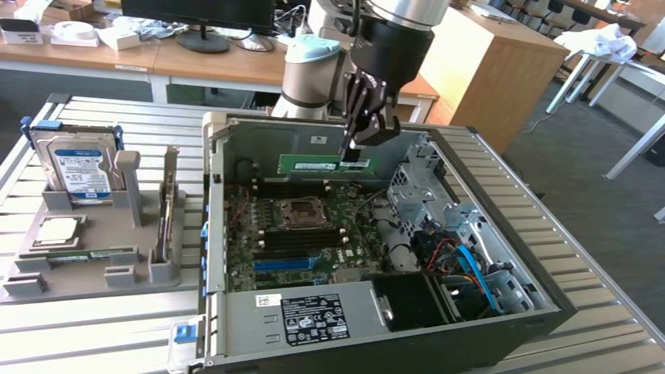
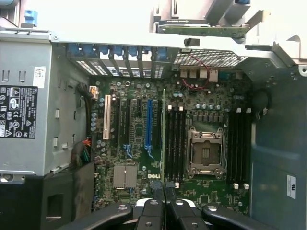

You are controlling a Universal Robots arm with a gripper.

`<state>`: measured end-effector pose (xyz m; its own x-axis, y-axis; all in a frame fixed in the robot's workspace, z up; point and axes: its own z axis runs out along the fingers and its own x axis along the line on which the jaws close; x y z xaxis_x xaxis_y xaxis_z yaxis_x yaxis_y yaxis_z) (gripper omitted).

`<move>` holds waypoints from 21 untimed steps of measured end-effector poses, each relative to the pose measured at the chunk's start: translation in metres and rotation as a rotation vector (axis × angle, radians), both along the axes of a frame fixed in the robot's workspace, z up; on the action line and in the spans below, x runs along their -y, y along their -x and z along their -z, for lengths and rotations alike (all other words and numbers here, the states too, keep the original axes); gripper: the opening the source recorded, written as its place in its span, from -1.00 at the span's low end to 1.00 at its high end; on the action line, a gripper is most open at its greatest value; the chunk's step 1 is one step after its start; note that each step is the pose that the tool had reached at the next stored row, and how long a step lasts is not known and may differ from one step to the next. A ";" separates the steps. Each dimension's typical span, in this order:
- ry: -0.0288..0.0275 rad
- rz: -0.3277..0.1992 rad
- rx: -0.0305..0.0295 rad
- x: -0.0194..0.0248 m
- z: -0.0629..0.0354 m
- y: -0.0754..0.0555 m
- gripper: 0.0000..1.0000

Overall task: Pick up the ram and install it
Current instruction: 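Pick up the ram and move it above insertion slot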

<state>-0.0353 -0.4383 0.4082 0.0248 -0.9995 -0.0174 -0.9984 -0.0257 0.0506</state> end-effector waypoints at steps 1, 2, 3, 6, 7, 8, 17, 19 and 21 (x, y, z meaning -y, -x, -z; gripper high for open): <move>0.0000 0.000 0.0000 -0.0012 0.0000 0.000 -0.76; 0.0001 0.000 0.0000 -0.0024 0.0001 0.000 -0.76; 0.0000 0.000 -0.0001 -0.0035 0.0002 0.000 -0.76; 0.0000 0.000 -0.0001 -0.0070 0.0004 0.000 -0.76; 0.0000 0.000 0.0000 -0.0080 0.0005 0.000 -0.76; 0.0001 0.000 0.0000 -0.0090 0.0005 0.000 -0.76; 0.0001 0.000 -0.0001 -0.0176 0.0012 0.000 -0.76; 0.0000 0.000 0.0000 -0.0199 0.0013 0.000 -0.76; 0.0001 0.000 -0.0001 -0.0214 0.0015 0.000 -0.76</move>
